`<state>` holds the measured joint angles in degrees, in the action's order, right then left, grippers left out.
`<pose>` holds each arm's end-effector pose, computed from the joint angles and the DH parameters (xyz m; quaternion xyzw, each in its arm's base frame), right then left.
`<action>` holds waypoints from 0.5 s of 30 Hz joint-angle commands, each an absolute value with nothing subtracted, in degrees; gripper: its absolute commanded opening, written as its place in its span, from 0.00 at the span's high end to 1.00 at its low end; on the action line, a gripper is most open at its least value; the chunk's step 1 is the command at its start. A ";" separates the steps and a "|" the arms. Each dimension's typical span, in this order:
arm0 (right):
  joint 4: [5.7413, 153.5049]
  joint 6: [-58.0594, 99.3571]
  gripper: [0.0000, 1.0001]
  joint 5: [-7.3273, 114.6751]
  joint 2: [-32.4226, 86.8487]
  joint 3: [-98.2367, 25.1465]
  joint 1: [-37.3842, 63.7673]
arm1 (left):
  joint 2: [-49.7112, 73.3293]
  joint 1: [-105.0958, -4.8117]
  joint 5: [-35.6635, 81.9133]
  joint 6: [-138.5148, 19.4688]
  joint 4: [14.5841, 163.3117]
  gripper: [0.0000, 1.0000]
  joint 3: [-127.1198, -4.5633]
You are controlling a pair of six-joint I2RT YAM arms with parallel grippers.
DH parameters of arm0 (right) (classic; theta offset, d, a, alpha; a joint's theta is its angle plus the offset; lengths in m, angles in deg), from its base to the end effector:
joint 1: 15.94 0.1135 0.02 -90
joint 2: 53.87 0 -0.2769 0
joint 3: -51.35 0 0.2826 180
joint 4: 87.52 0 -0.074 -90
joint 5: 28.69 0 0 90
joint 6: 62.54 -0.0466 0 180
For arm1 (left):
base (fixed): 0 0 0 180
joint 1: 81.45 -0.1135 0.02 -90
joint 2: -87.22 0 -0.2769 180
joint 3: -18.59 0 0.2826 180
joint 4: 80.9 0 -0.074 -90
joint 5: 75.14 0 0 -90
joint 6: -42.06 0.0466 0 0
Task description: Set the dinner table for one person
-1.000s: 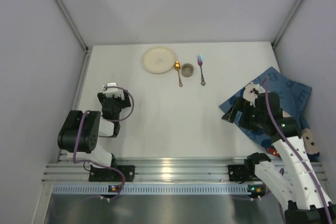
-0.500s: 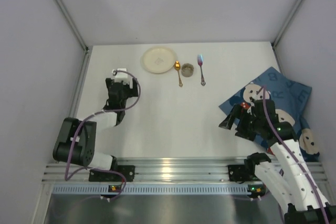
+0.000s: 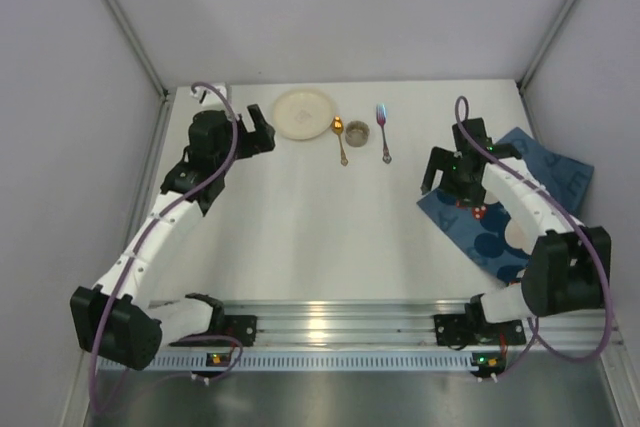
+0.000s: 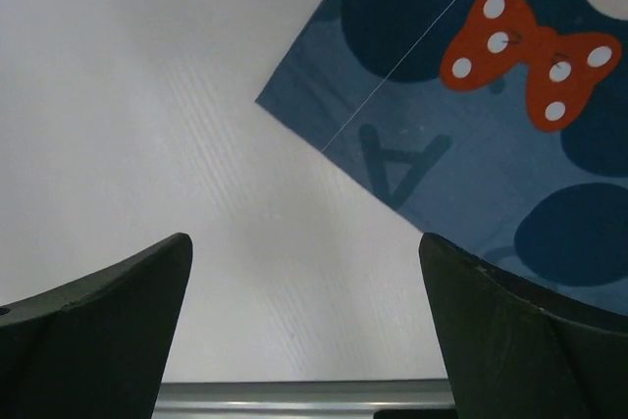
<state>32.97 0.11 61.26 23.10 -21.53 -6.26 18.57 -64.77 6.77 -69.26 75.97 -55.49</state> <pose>0.2889 0.0493 0.2551 0.1494 0.9620 0.0729 0.2164 0.3036 -0.0841 0.3616 -0.0742 0.8031 -0.1377 0.5749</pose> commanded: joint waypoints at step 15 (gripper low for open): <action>41.89 2.06 0.18 69.58 51.50 -34.83 -6.44 | 35.44 -63.79 10.82 -70.36 56.70 0.02 -50.89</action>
